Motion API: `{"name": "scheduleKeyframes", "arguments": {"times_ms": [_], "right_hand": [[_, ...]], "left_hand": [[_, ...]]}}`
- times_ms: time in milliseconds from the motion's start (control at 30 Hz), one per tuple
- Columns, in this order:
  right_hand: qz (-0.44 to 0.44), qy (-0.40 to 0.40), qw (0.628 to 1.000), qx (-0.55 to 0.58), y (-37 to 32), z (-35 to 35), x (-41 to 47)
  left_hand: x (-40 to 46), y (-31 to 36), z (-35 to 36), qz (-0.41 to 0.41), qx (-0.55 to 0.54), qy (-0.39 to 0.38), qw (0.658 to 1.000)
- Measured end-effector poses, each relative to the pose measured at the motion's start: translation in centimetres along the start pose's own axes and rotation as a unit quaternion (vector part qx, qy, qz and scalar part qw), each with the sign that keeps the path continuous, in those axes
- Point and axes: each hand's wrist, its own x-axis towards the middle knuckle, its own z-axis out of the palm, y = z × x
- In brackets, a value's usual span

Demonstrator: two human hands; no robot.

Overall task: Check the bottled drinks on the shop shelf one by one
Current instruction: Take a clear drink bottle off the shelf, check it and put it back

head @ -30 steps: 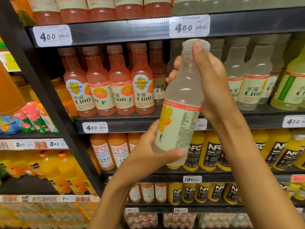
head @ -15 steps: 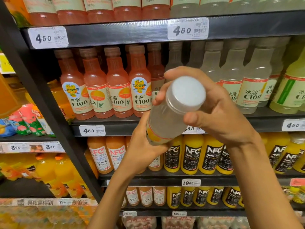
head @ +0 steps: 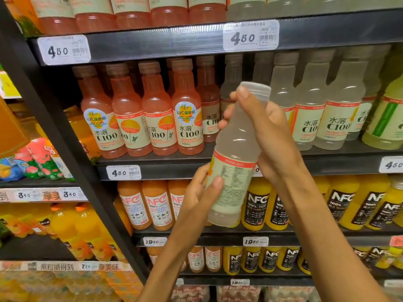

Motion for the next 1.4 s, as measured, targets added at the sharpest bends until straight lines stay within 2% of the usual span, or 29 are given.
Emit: {"name": "scheduleKeyframes", "arguments": {"times_ms": [67,167,233,300,333,400,500,567,633,733,833,900,1000,1100,1200,1300,1400], "right_hand": [[0.018,0.026,0.999,-0.031,0.1,0.3,0.2],[0.041,-0.023,0.998,-0.046,-0.3,0.2,0.8],[0.051,-0.065,0.996,-0.024,-0.5,-0.2,1.2],[0.072,-0.103,0.991,0.04,-0.2,-0.1,1.4],[0.08,-0.112,0.988,0.074,0.0,0.0,1.3],[0.075,-0.115,0.986,0.097,0.2,0.1,1.2],[0.023,-0.067,0.997,0.012,0.2,-0.1,1.0],[-0.017,-0.008,0.999,-0.045,0.2,0.1,1.0],[-0.018,0.025,0.998,-0.061,0.2,0.4,1.2],[0.033,-0.008,0.997,-0.07,0.1,0.1,1.8],[0.075,-0.07,0.995,-0.018,0.5,-0.4,2.1],[0.116,-0.105,0.985,0.066,0.9,-0.1,2.0],[0.124,-0.121,0.976,0.131,1.1,0.1,1.7],[0.071,-0.085,0.993,0.038,0.6,-0.2,1.6],[0.045,-0.018,0.999,-0.012,0.2,0.0,1.4],[0.068,0.006,0.998,-0.012,0.1,0.0,1.4],[0.094,-0.031,0.995,-0.026,-0.2,-0.4,1.7]], "left_hand": [[0.2,0.3,0.7,0.006,0.031,0.022,0.999],[0.4,0.5,0.6,-0.024,0.006,0.03,0.999],[0.4,0.5,0.1,-0.064,-0.069,-0.016,0.995],[0.3,0.6,0.1,-0.081,-0.146,-0.09,0.982],[0.3,0.5,0.3,-0.085,-0.155,-0.102,0.979],[0.2,0.0,0.6,-0.09,-0.116,-0.07,0.987],[0.3,-0.2,0.2,-0.06,0.011,0.009,0.998],[0.4,0.0,0.1,-0.03,0.038,0.018,0.999],[0.6,-0.3,0.6,-0.02,0.047,0.025,0.998],[0.7,-0.4,0.9,-0.057,-0.043,0.037,0.997],[0.5,0.2,0.6,-0.111,-0.199,-0.065,0.972],[0.4,0.2,0.7,-0.143,-0.235,-0.106,0.956],[0.4,-0.4,0.6,-0.15,-0.191,-0.097,0.965],[0.4,-0.3,0.2,-0.127,-0.067,-0.018,0.989],[0.1,-0.2,0.3,-0.122,-0.019,0.002,0.992],[-0.2,-0.1,0.9,-0.123,-0.024,0.006,0.992],[-0.3,0.3,1.3,-0.131,-0.109,-0.017,0.985]]}}
